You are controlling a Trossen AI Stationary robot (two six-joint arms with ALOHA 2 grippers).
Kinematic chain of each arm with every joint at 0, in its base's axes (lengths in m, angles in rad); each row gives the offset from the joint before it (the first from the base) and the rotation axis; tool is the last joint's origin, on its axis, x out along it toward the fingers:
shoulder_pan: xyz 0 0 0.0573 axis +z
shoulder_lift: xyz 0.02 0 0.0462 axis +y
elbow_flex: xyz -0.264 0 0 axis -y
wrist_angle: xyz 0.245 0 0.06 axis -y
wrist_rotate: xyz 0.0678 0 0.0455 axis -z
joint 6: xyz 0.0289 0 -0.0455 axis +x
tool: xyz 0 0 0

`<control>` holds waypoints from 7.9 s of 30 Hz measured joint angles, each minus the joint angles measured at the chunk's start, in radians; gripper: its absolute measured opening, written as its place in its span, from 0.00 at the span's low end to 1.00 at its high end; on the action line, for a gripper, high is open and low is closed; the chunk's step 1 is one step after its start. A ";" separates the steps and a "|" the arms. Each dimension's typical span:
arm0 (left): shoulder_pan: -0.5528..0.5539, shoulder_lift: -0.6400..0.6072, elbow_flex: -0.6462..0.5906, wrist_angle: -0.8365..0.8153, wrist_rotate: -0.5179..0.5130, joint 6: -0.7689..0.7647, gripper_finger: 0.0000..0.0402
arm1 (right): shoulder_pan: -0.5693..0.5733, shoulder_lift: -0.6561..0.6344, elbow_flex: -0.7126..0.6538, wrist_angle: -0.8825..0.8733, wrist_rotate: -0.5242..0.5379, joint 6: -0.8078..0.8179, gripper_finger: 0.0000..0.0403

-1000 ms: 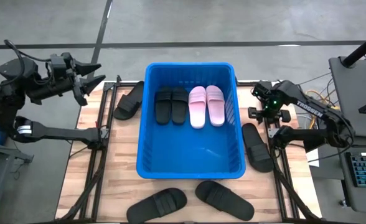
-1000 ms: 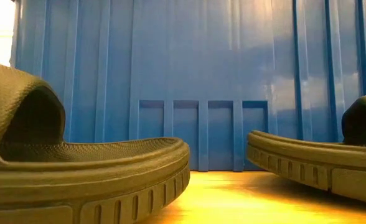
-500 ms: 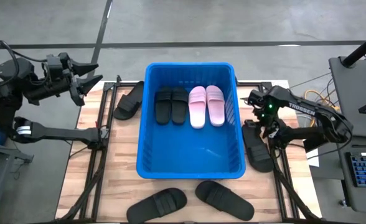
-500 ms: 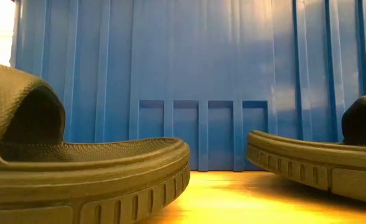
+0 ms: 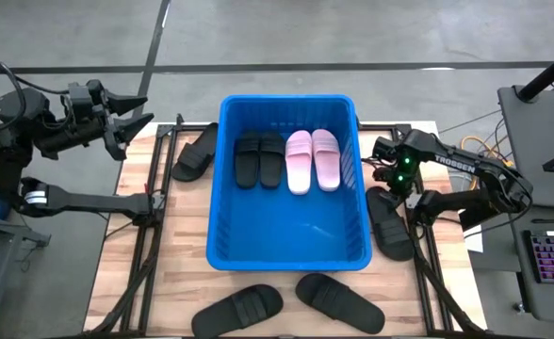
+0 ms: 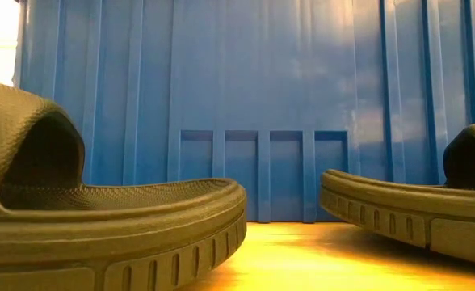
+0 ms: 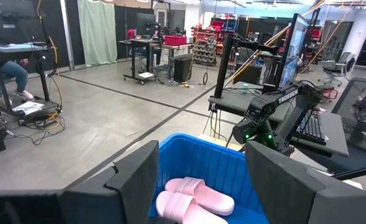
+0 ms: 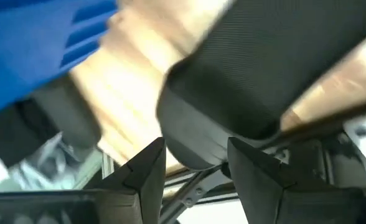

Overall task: Pick and place slides into bin
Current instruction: Put the black slide into the blue bin

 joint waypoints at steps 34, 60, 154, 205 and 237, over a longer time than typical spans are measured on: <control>0.000 0.010 0.000 0.002 -0.004 -0.001 0.56 | 0.394 -0.179 0.433 -0.015 0.332 0.136 0.36; 0.000 0.005 0.000 0.001 -0.024 0.000 0.56 | 0.628 -0.214 0.065 0.026 0.219 0.592 0.61; 0.000 0.018 0.000 0.074 -0.032 -0.005 0.56 | 0.356 0.135 0.013 0.023 0.193 0.168 0.56; 0.000 -0.001 0.002 0.112 -0.033 -0.051 0.56 | 0.423 0.278 -0.110 0.200 -0.010 0.025 0.52; 0.000 -0.005 0.003 0.117 -0.032 -0.049 0.56 | 0.423 0.135 0.088 -0.047 -0.024 0.079 0.03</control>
